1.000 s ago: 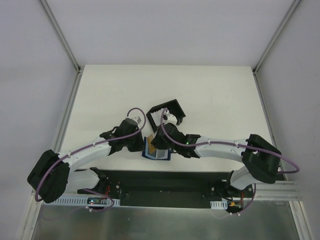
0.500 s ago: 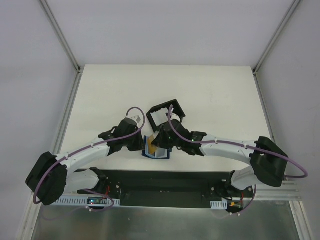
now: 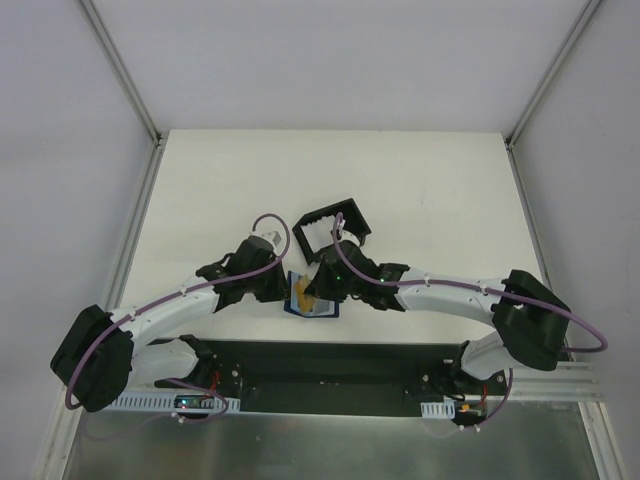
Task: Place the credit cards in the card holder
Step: Insert the credit card into the card holder.
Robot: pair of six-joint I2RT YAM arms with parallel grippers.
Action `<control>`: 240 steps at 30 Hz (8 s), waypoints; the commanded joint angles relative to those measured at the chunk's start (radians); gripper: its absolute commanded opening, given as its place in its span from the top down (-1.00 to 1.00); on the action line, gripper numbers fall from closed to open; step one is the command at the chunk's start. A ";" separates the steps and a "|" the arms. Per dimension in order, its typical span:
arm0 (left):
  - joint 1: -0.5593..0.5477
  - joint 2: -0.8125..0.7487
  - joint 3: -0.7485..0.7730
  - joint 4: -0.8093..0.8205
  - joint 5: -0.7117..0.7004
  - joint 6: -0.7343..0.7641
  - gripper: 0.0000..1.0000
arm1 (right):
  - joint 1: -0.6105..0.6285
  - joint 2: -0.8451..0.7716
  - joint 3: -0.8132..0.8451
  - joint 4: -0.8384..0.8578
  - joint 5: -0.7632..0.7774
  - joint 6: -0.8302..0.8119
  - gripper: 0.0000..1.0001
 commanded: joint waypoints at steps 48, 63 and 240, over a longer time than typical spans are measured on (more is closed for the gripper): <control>-0.011 0.110 -0.137 0.106 -0.048 -0.142 1.00 | -0.057 0.106 -0.383 0.669 0.039 0.096 0.99; -0.011 0.121 -0.184 0.136 -0.073 -0.177 1.00 | -0.013 0.181 -0.498 0.847 0.143 0.200 0.99; 0.034 0.073 -0.161 0.066 -0.172 -0.096 1.00 | -0.037 0.151 -0.168 0.405 -0.039 -0.056 0.13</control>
